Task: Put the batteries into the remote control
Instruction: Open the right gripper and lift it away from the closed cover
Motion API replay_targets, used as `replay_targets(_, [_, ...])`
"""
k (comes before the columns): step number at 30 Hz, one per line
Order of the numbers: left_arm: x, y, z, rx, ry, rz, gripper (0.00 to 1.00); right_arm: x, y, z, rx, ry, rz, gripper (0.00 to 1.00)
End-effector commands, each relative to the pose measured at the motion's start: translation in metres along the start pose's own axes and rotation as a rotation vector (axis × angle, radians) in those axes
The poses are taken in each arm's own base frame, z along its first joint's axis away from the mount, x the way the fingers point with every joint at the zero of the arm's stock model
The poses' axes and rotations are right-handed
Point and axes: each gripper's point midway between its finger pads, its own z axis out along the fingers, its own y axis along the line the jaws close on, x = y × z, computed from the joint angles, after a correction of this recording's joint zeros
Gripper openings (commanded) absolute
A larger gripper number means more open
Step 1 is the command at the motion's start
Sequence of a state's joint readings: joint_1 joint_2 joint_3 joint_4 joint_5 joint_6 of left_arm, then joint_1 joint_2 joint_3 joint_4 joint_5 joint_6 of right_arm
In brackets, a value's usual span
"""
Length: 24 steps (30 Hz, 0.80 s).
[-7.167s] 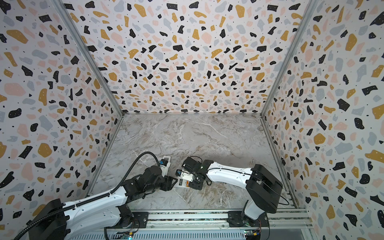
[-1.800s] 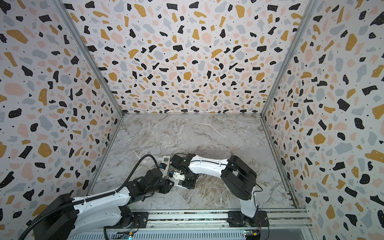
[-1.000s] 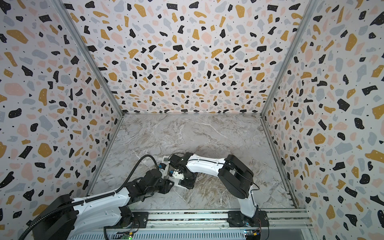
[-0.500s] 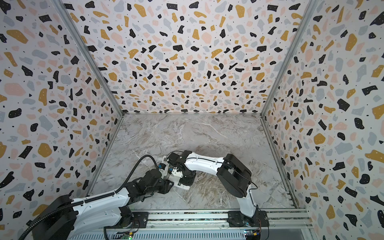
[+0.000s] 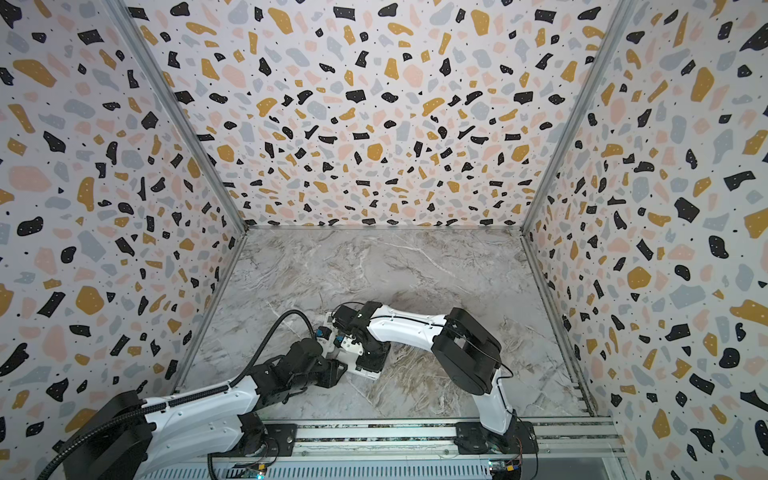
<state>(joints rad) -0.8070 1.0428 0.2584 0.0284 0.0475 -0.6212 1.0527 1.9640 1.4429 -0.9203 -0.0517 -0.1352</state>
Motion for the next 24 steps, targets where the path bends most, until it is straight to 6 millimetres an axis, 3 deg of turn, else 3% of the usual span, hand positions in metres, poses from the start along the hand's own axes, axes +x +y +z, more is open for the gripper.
replay_targets(1, [0.002, -0.001, 0.0, 0.015, -0.001, 0.006, 0.48, -0.016, -0.015, -0.028, 0.036, -0.115, 0.072, 0.43])
replay_targets(7, [0.002, -0.001, -0.001, 0.016, 0.002, 0.005, 0.48, -0.017, -0.027, -0.053, 0.032, -0.227, 0.17, 0.5])
replay_targets(10, [0.0, -0.002, -0.003, 0.017, -0.006, 0.002, 0.48, -0.009, -0.038, -0.066, 0.031, -0.308, 0.27, 0.55])
replay_targets(13, [-0.007, -0.005, -0.008, 0.016, -0.023, 0.001, 0.49, 0.003, -0.034, -0.076, -0.025, -0.401, 0.355, 0.6])
replay_targets(15, [-0.01, -0.008, -0.011, 0.024, -0.028, -0.003, 0.5, 0.011, -0.031, -0.077, -0.045, -0.443, 0.409, 0.65])
replay_targets(21, [-0.019, -0.009, -0.015, -0.011, -0.024, -0.002, 0.68, 0.021, -0.02, -0.077, -0.161, -0.57, 0.561, 0.78])
replay_targets(24, [-0.02, -0.005, -0.015, -0.05, -0.007, 0.004, 0.69, 0.031, -0.019, -0.074, -0.164, -0.581, 0.627, 0.81])
